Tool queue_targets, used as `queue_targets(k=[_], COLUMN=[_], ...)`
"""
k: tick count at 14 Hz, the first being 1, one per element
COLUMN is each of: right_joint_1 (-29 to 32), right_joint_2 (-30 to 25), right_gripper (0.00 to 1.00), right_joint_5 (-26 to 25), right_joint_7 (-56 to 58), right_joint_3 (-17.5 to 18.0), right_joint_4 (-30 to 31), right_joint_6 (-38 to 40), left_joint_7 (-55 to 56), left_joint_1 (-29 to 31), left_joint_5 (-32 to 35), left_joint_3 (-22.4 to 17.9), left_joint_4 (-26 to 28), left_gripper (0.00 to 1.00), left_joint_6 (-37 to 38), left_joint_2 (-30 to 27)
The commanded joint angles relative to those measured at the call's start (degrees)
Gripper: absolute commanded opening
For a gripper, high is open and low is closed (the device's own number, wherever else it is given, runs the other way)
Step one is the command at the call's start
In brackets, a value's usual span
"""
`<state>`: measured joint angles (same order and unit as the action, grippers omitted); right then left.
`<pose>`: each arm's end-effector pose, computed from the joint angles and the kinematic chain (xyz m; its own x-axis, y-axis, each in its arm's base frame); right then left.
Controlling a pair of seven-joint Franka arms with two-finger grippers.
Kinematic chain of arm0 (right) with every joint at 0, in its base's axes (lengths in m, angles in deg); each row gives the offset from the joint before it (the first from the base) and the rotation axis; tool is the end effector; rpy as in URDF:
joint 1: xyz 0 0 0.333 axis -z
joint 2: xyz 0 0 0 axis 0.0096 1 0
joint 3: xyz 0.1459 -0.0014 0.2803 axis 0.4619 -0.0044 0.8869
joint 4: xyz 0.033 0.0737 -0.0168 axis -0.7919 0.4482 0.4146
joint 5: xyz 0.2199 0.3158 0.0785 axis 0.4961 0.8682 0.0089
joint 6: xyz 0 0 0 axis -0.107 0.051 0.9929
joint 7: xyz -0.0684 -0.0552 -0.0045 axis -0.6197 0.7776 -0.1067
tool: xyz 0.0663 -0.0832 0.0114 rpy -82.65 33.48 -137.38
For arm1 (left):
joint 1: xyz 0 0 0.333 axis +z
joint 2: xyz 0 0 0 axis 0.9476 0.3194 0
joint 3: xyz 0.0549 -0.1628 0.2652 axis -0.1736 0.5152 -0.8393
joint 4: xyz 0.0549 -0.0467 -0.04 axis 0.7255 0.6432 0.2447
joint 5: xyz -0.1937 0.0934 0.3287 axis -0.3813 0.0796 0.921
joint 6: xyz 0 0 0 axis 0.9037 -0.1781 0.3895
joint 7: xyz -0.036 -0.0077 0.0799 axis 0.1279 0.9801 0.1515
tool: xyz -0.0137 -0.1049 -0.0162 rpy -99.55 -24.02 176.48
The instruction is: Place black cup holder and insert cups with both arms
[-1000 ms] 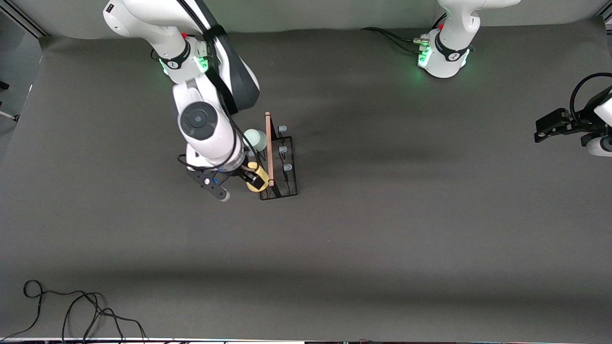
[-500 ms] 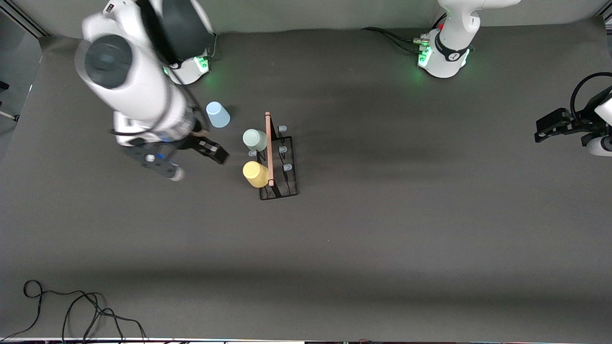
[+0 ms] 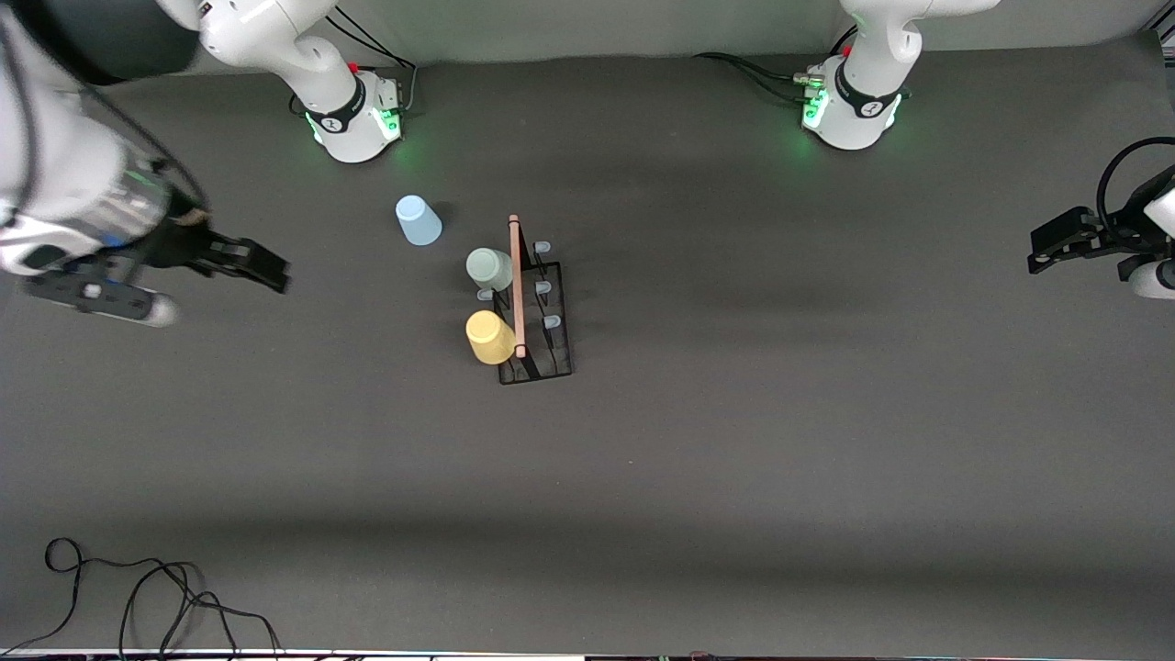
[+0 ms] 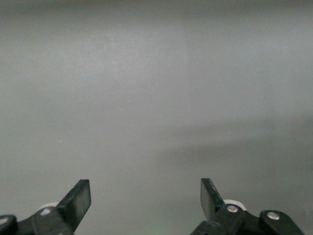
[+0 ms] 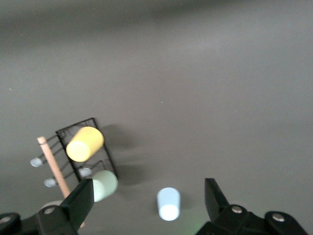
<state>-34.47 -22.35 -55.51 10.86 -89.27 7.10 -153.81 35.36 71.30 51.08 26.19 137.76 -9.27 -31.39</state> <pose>0.5625 0.1027 0.6236 0.9797 -0.1931 -0.0543 -0.1933 -0.9811 0.0013 0.5615 0.0058 0.6128 0.9929 -0.1154 -0.0272 -0.1156 -0.9933 -0.0074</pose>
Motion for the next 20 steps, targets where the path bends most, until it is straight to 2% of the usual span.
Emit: queue_targets(k=[1, 4, 5, 10, 13, 20], right_joint_1=[17.77, 34.13, 37.92, 38.67, 34.37, 34.01], right_joint_2=[-3.84, -4.27, -4.36, -3.57, -3.04, -3.22], right_gripper=[1.00, 1.00, 1.00, 1.00, 1.00, 1.00], right_joint_5=[-2.23, -2.23, -2.23, -2.41, -3.55, -3.64], right_joint_7=[9.99, 18.25, 20.02, 24.25, 24.26, 23.82], right_joint_3=[14.56, 25.72, 28.11, 26.47, 22.70, 22.69], right_joint_4=[3.66, 3.49, 3.49, 2.87, 2.78, 2.78], right_joint_6=[-0.28, 0.33, 0.25, -0.46, -0.90, -0.90], left_joint_7=[-0.09, 0.00, 0.00, 0.00, 0.00, 0.09], left_joint_1=[-0.37, -0.37, -0.45, -0.45, -0.45, -0.45], left_joint_5=[0.02, 0.02, 0.02, 0.02, 0.02, 0.02], left_joint_3=[-0.14, -0.14, -0.14, -0.14, -0.14, -0.14], left_joint_4=[-0.21, -0.03, -0.03, -0.03, -0.03, -0.03], left_gripper=[1.00, 1.00, 1.00, 1.00, 1.00, 1.00], left_joint_6=[0.87, 0.78, 0.61, 0.35, 0.34, 0.34], left_joint_2=[-0.75, -0.66, -0.66, -0.58, -0.58, -0.58])
